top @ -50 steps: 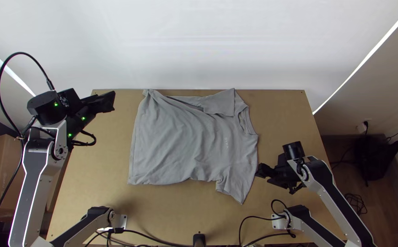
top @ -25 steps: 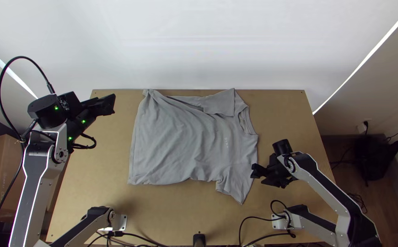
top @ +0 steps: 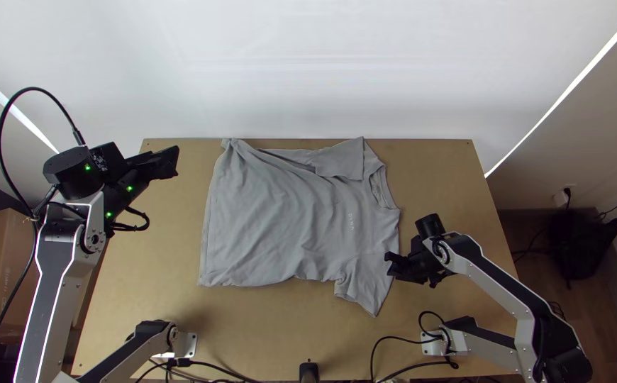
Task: Fold the t-shirt
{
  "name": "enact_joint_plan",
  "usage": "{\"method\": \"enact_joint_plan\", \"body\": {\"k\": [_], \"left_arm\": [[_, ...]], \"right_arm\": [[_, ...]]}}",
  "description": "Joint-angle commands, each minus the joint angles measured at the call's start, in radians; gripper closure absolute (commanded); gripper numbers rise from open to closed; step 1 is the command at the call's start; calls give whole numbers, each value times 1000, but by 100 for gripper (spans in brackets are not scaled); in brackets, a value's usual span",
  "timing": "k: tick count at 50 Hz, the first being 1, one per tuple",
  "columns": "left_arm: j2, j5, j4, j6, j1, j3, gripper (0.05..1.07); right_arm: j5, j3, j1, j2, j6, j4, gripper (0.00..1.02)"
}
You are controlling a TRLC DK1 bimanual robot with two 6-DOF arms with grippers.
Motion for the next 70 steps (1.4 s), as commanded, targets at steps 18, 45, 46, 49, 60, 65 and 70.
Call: {"method": "enact_joint_plan", "body": {"k": [18, 45, 46, 49, 60, 65, 70], "left_arm": [[-17, 6, -324, 463, -11, -261, 9], [23, -39, -677, 826, -11, -449, 11], [23, -39, -683, 835, -12, -457, 11], [26, -39, -691, 872, -14, -486, 11], [52, -37, -637, 874, -69, -578, 11], [80, -37, -599, 874, -75, -592, 11], [112, -34, -563, 874, -75, -592, 11]], "right_arm": [[71, -39, 16, -8, -18, 56, 100], [71, -44, 15, -15, -19, 59, 100], [71, -44, 15, -15, -19, 59, 100], [71, -44, 15, -15, -19, 59, 100], [71, -42, 13, -13, -19, 62, 100], [71, -44, 10, -15, -19, 64, 100], [71, -45, 9, -15, -21, 64, 100]]}}
